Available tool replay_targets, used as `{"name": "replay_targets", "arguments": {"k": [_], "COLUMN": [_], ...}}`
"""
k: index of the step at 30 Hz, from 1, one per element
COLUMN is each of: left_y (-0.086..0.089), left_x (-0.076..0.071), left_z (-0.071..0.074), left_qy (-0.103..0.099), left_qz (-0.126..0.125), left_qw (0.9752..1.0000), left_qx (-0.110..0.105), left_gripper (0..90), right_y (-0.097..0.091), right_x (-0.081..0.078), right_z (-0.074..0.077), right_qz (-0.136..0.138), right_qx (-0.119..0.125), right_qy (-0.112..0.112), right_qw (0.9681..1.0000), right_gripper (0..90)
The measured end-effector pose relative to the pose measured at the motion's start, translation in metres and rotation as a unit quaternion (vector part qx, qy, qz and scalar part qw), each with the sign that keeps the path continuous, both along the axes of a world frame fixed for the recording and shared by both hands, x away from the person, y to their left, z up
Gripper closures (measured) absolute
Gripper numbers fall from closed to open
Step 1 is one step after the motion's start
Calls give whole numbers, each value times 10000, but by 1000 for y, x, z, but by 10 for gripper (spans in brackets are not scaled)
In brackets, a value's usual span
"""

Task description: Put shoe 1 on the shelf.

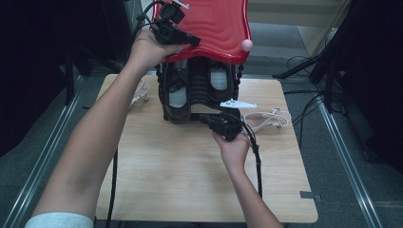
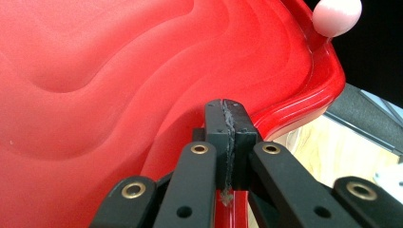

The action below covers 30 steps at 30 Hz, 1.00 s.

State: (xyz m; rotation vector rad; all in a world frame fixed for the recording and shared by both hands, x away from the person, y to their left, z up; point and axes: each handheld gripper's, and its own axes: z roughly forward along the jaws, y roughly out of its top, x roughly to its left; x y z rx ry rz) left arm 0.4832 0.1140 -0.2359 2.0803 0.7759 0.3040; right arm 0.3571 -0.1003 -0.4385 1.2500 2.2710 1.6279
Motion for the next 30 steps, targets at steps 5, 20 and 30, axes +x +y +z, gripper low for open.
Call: {"name": "replay_targets", "arguments": {"k": [5, 20, 30], "left_y": [0, 0, 1], "left_x": [-1, -1, -1], "left_z": [0, 0, -1], "left_qy": [-21, -1, 12], "left_qz": [2, 30, 59], "left_qw": [10000, 10000, 10000], "left_qx": [5, -23, -47], "left_gripper": [899, 899, 899], "right_y": [17, 63, 67], "right_x": [-3, -6, 2], "right_z": [-7, -11, -5], "right_qz": [217, 511, 595], "right_qx": [-85, -63, -278], "right_qy": [42, -88, -116], "right_qw": [9997, 9986, 9978], "right_gripper": [900, 900, 900]}}
